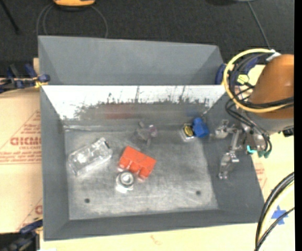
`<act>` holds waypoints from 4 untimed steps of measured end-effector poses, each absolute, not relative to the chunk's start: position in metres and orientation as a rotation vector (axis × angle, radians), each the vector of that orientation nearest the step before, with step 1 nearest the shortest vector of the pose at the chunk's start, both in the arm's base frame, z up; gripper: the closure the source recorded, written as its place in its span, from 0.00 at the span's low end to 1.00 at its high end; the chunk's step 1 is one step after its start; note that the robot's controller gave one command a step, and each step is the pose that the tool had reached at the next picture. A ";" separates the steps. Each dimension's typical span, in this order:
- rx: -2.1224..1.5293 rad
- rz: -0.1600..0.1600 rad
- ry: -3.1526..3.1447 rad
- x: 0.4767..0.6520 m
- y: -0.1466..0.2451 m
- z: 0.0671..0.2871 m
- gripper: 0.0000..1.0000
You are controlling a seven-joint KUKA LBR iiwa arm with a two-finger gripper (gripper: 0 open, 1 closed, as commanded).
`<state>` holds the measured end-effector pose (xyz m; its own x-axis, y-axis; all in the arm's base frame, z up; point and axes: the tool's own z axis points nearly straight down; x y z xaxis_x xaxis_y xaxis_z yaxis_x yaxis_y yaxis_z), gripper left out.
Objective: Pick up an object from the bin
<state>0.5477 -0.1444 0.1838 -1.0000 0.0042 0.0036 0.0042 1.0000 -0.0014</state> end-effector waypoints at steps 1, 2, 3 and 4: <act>0.285 -0.001 -3.132 0.619 -0.094 0.112 0.00; 0.217 -0.006 -3.143 0.629 0.013 0.116 0.00; 0.330 0.001 -3.127 0.617 0.039 0.107 0.00; 0.642 -0.002 -3.079 0.582 0.085 0.079 0.00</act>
Offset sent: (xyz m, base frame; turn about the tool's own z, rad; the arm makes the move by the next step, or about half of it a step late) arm 0.0711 0.0494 -0.0703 -0.1862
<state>0.5822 0.0847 0.0786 -0.9166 -0.3999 -0.0037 -0.3999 0.9166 0.0004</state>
